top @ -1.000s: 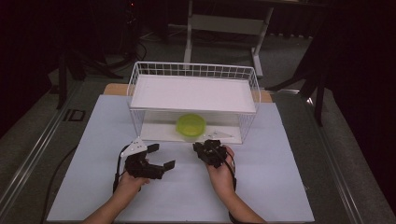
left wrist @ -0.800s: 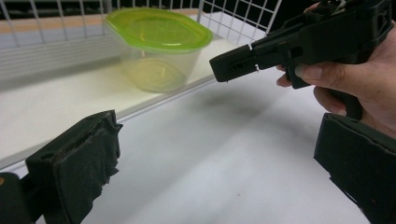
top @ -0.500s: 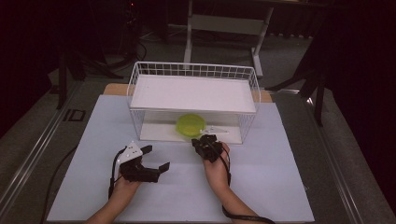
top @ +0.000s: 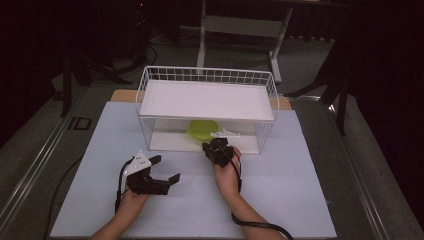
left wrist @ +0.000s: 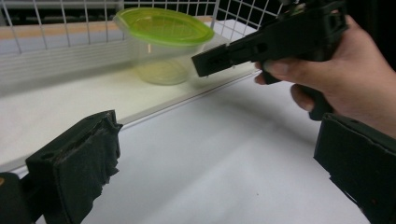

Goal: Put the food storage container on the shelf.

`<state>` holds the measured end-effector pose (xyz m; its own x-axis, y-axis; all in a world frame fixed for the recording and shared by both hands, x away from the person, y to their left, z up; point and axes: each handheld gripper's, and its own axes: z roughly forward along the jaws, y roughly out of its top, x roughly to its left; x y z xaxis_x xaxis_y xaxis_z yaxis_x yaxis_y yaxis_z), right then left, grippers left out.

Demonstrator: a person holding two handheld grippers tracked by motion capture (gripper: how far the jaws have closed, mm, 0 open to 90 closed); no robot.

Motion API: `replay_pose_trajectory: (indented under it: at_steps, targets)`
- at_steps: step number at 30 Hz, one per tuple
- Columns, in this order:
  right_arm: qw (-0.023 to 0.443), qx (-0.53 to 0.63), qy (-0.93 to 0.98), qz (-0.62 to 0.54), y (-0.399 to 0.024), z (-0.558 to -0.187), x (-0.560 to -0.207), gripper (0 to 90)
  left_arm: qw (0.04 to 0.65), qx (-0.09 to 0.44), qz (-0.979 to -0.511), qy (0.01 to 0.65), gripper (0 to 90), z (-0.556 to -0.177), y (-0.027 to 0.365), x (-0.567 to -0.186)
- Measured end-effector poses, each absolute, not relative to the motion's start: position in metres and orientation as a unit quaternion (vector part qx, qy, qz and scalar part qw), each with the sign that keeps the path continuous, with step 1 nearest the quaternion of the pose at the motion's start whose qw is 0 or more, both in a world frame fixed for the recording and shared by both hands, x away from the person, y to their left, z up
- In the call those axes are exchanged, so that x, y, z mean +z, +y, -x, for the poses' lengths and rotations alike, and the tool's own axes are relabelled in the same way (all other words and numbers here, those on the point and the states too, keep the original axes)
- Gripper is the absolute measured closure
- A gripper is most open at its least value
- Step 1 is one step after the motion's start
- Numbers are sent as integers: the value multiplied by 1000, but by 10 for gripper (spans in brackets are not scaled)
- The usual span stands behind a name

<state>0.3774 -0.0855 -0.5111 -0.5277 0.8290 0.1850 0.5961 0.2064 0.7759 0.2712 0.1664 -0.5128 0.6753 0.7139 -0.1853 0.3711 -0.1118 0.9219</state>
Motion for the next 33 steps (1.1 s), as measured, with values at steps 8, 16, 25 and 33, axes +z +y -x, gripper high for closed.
replay_pose_trajectory:
  at_steps: [8,16,25,33]
  targets:
    - [140,421,760,-476,-83,-389,-509,890,553,153,-728,375,11,-271,167,-513]
    - [146,425,757,-475,-81,-396,-510,865,556,153,-729,369,11,-271,166,-511]
    - [134,427,768,-457,-92,-375,-510,792,561,151,-729,361,11,-271,165,-507]
    - [128,453,767,-437,-106,-351,-499,512,565,145,-740,335,11,-270,160,-498]
